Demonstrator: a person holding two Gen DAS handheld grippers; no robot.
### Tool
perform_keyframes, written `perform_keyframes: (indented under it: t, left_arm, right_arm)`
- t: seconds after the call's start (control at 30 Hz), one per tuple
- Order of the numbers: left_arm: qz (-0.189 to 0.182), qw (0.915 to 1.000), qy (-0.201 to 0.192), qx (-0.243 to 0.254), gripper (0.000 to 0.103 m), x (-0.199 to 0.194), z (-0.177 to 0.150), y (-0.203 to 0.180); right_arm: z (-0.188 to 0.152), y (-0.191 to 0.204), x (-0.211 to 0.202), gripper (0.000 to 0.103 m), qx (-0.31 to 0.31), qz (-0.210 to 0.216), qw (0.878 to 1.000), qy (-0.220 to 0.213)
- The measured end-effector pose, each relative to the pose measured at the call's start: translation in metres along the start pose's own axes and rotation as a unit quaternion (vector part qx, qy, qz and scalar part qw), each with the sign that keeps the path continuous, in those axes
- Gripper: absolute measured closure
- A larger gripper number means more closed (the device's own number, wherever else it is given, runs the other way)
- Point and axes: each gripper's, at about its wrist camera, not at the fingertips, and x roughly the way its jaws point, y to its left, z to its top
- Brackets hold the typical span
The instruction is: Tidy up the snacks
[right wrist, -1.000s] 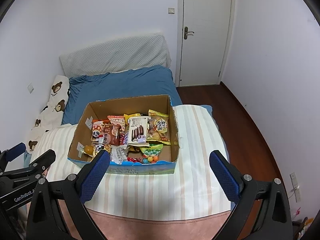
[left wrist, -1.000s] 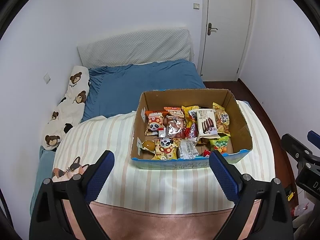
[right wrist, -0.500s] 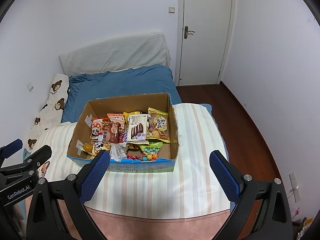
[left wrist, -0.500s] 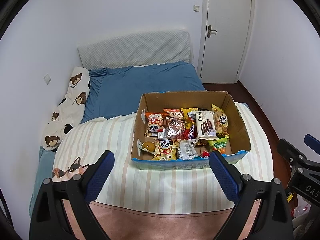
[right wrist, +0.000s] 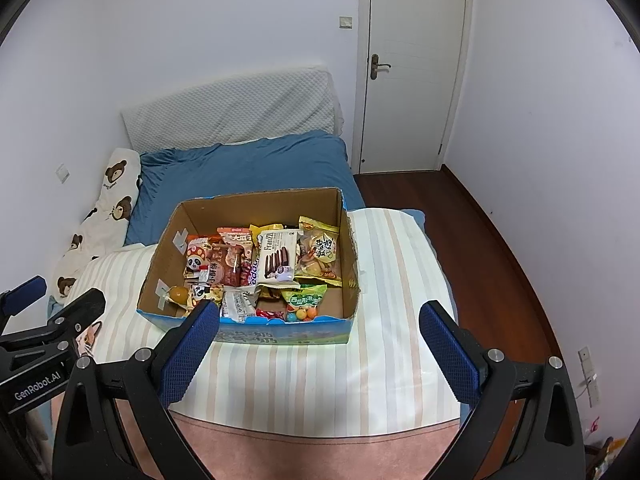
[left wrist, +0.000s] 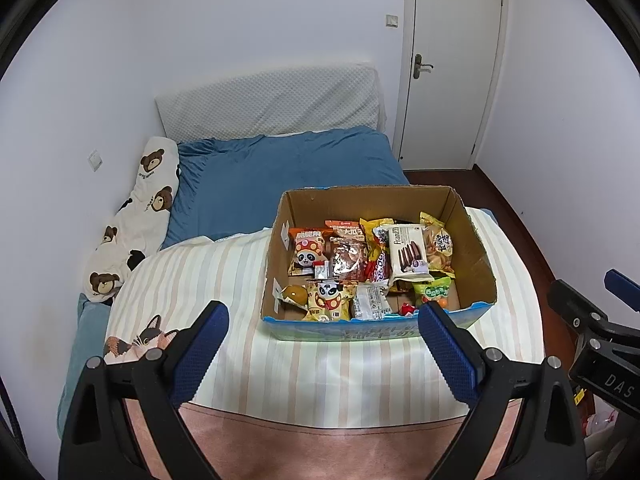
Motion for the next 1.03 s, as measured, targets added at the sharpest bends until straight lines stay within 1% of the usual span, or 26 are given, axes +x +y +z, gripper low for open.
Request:
perform_keyframes:
  t: [0.5, 1.03]
  left_arm:
    - [0.000, 1.0000, 0.004, -0.004, 0.006, 0.0028, -0.0058, 0.0010]
    - [0.000, 1.0000, -0.006, -0.005, 0.006, -0.0029, -0.0063, 0.0023]
  right_arm:
    - [0.0002, -0.0011, -0.0007, 0.001, -0.001, 0.002, 1.000, 0.000]
    - [0.0014, -0.0002, -0.0079, 0.001, -0.002, 0.006, 1.000, -0.004]
